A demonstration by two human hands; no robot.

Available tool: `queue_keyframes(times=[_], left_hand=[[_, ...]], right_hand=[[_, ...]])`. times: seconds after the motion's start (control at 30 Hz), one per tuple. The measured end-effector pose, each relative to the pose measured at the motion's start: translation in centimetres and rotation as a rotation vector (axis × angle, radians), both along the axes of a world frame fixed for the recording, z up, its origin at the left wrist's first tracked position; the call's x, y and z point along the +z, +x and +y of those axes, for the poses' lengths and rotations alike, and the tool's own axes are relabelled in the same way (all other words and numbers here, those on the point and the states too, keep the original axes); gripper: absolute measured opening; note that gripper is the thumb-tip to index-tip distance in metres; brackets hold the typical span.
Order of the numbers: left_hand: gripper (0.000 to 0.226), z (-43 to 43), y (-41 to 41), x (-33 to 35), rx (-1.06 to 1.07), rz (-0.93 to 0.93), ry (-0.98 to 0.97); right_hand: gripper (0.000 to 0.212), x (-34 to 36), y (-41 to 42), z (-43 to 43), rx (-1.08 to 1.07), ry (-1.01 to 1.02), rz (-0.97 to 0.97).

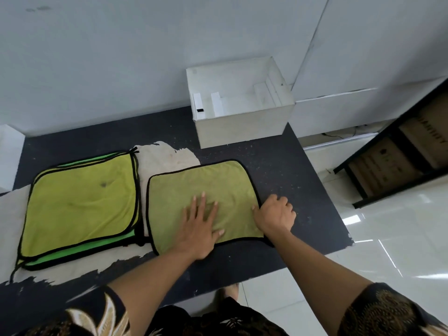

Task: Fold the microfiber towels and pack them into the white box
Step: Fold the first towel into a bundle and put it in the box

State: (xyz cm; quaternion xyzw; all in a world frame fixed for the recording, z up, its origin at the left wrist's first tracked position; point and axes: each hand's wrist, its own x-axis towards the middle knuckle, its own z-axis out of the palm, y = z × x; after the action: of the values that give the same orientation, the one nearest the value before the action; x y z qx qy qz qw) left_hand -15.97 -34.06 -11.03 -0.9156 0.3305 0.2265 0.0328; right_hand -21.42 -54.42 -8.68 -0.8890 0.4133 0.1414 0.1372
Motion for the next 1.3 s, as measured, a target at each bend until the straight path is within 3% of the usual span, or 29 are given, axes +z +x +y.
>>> queue_keyframes(times=[0.13,0.23,0.3,0.37,0.47,0.53,0.63,0.83,0.97,1.07,1.17,1.23,1.3], left_hand=[[0.100,0.5,-0.5,0.2,0.004,0.012,0.068],[0.112,-0.7,0.6,1.3,0.022,-0.006,0.012],[0.103,-2.0,1.4,2.1,0.067,-0.056,-0.093],[0.075,-3.7,1.8,2.9,0.166,-0.120,-0.219],[0.036,-6.8,2.4,4.0,0.422,-0.018,-0.313],[0.032,-8.7,2.9,4.5,0.545,0.107,-0.263],[0.034,-10.8,3.9,4.7,0.551,0.157,-0.220],[0.045,-14.1,6.7,5.2,0.439,0.043,-0.203],[0.016,-10.5,7.6,4.8,0.432,-0.137,-0.413],[0.013,-2.1,6.1,3.5,0.117,-0.250,-0.468],[0.013,6.8,4.7,3.2,-0.172,-0.293,-0.428],[0.025,11.2,3.2,3.2,-0.317,-0.233,-0.322],[0.041,14.1,1.3,3.1,-0.329,-0.155,-0.234]], right_hand=[[0.049,0.0,-0.3,0.3,-0.004,0.071,0.021],[0.040,0.3,-0.4,0.4,-0.058,0.138,-0.031],[0.033,0.5,-0.6,0.5,-0.097,0.180,-0.073],[0.032,0.6,-0.7,0.5,-0.108,0.230,-0.092],[0.033,1.2,-1.0,0.6,-0.107,0.328,-0.090],[0.029,1.5,-1.1,0.6,-0.093,0.353,-0.075],[0.033,1.6,-1.2,0.7,-0.077,0.361,-0.084],[0.035,0.9,-1.5,0.5,-0.006,0.336,-0.139],[0.020,0.1,-2.2,-0.3,0.043,0.252,-0.164],[0.008,-0.5,-3.2,-2.0,0.302,0.121,-0.191],[0.030,-0.8,-3.4,-4.6,0.769,-0.043,-0.210],[0.036,-0.6,-2.9,-5.8,1.067,-0.069,-0.195],[0.032,-0.5,-2.5,-5.9,1.229,-0.066,-0.200]])
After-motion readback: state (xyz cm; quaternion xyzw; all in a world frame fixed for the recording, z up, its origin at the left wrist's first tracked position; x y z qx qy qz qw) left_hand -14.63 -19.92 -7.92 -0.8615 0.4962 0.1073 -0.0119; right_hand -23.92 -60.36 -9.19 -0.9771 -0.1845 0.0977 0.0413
